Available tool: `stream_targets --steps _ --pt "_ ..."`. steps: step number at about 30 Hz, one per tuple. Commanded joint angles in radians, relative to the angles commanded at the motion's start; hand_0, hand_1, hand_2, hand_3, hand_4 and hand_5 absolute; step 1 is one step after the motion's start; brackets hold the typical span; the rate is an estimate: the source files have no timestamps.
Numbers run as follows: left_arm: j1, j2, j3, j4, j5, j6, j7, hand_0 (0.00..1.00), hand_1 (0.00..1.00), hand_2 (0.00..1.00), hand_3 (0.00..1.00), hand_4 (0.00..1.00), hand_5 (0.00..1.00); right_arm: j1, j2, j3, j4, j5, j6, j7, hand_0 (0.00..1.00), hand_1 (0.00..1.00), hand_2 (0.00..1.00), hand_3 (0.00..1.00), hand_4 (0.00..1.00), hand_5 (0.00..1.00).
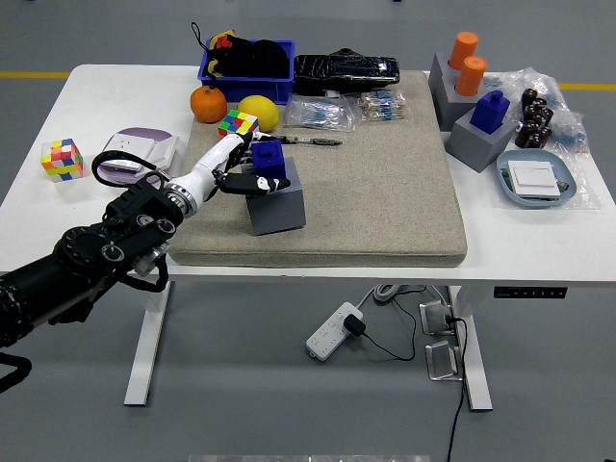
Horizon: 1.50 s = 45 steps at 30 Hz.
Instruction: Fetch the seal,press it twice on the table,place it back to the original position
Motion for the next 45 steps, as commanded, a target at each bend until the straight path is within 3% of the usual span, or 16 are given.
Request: stream_targets --steps 20,37,38,43,44,45 --pt "-0.002 0.004 0.002 -0.007 -0.003 0.017 -0.021 0.772 0.711 0.653 0.727 0.961 0.187 -0.003 0.005 0.003 0.0 0.002 -0.002 0.001 0.831 0.73 0.695 0.709 0.744 0.513" --pt "-0.003 0.009 0.002 -0.004 0.0 0.022 -0.033 0.768 0.714 0.65 0.723 0.959 0.187 -0.004 0.006 0.002 0.0 0.003 -0.002 0.001 0.831 0.729 0.695 0.708 0.744 0.513" --pt "-0.003 0.009 0.001 -0.003 0.002 0.023 -0.035 0.828 0.816 0.752 0.795 0.963 0.19 -0.004 0.006 0.002 0.0 0.003 -0.002 0.001 0.83 0.729 0.695 0.708 0.744 0.514" --pt "-0.009 0.015 -0.013 0.0 0.024 0.017 -0.039 0.828 0.816 0.752 0.795 0.963 0.19 -0.002 0.005 0.0 0.0 0.004 -0.002 0.001 0.83 0.729 0.695 0.708 0.744 0.514" --pt "-0.011 0.017 -0.016 0.0 0.03 0.018 -0.044 0.874 0.901 0.839 0.877 0.986 0.226 -0.002 0.005 0.0 0.0 0.004 -0.002 0.001 0.83 0.729 0.694 0.708 0.744 0.513" --pt "-0.013 0.018 -0.019 -0.001 0.035 0.017 -0.049 0.874 0.901 0.839 0.877 0.986 0.226 -0.002 0.005 -0.001 0.0 0.004 -0.001 0.001 0.83 0.729 0.694 0.708 0.744 0.513"
